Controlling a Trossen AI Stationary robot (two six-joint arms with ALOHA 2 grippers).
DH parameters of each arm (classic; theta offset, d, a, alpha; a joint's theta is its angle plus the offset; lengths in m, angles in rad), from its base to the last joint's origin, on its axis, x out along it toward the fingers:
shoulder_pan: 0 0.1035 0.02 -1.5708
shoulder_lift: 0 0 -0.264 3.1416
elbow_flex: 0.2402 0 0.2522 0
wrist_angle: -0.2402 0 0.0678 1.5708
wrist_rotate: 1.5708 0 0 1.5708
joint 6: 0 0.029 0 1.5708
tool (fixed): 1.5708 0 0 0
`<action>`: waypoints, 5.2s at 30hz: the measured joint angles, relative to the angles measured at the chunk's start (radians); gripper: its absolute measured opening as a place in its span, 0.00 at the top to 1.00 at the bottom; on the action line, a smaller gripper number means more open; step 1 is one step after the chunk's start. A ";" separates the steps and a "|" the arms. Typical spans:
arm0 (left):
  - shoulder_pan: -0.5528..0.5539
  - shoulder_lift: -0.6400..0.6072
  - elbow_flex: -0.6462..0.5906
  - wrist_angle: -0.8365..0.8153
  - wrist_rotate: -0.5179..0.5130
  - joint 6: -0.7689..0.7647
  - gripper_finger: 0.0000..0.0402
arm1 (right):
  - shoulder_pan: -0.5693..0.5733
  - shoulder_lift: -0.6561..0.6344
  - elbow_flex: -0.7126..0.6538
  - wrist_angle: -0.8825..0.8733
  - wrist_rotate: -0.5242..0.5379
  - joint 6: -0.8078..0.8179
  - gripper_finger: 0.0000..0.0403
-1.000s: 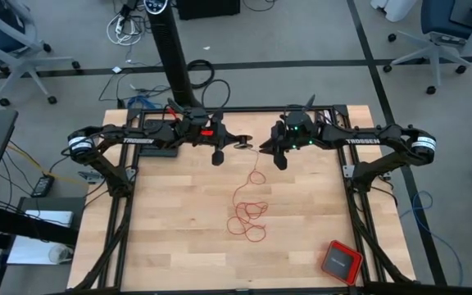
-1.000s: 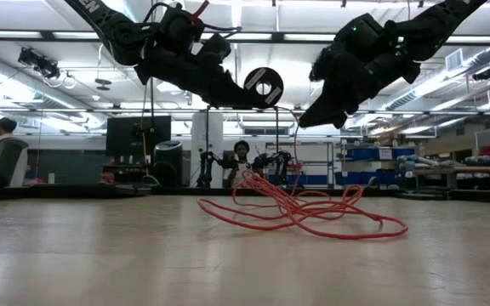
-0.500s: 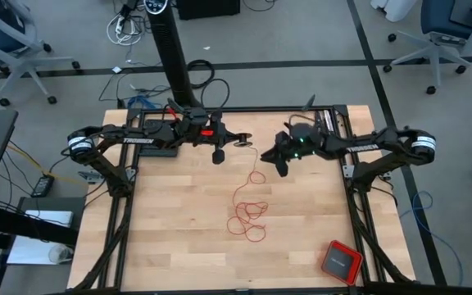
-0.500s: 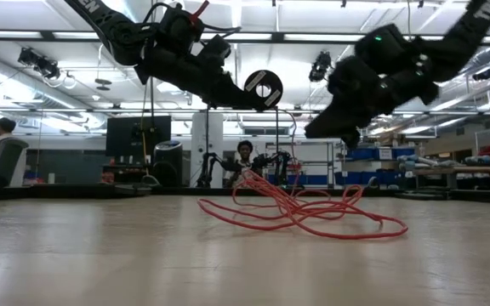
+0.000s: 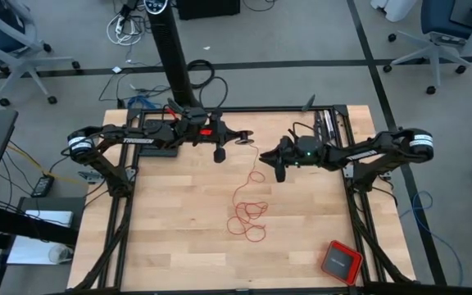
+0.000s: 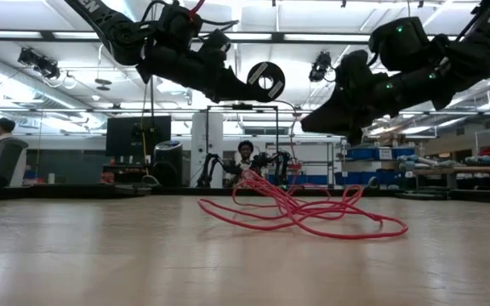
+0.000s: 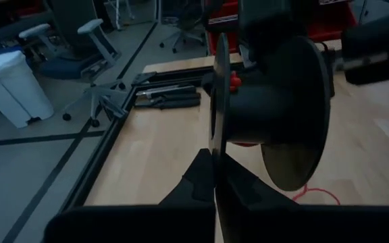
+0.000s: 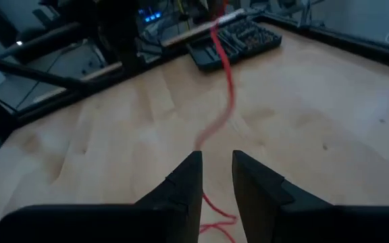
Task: Coil cords
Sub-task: Coil the red wire onto the spool
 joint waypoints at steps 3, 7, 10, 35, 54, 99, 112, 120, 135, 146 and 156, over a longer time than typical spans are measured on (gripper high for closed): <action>0.000 0.000 0.000 0.013 0.000 0.000 1.00 | 0.001 0.050 0.005 0.039 -0.001 0.006 0.80; 0.000 0.000 0.000 0.020 0.000 -0.004 1.00 | 0.006 0.133 0.043 0.091 -0.027 0.013 0.80; 0.000 0.000 0.000 0.018 0.000 -0.004 1.00 | 0.006 0.189 0.082 0.101 -0.080 0.010 0.80; 0.000 0.000 0.001 -0.007 0.000 -0.006 1.00 | -0.003 0.214 0.108 0.034 -0.065 -0.082 0.99; 0.002 0.000 0.062 -0.255 0.000 -0.030 1.00 | 0.036 -0.171 0.110 -0.293 0.273 -0.231 1.00; -0.001 0.004 0.093 -0.144 -0.091 -0.371 1.00 | 0.135 0.130 0.637 -0.542 0.404 -0.512 1.00; -0.002 0.004 0.093 -0.132 -0.089 -0.382 1.00 | 0.136 0.164 0.636 -0.482 0.448 -0.526 1.00; -0.003 0.004 0.093 -0.103 -0.087 -0.309 1.00 | 0.123 0.170 0.636 -0.461 0.353 -0.546 1.00; -0.002 0.004 0.093 -0.065 -0.079 -0.363 1.00 | 0.111 0.197 0.636 -0.441 0.399 -0.538 1.00; -0.002 0.005 0.093 -0.076 -0.093 -0.445 1.00 | 0.131 0.197 0.636 -0.455 0.460 -0.546 1.00; -0.002 0.005 0.093 -0.093 -0.125 -0.391 1.00 | 0.145 0.196 0.636 -0.462 0.437 -0.552 1.00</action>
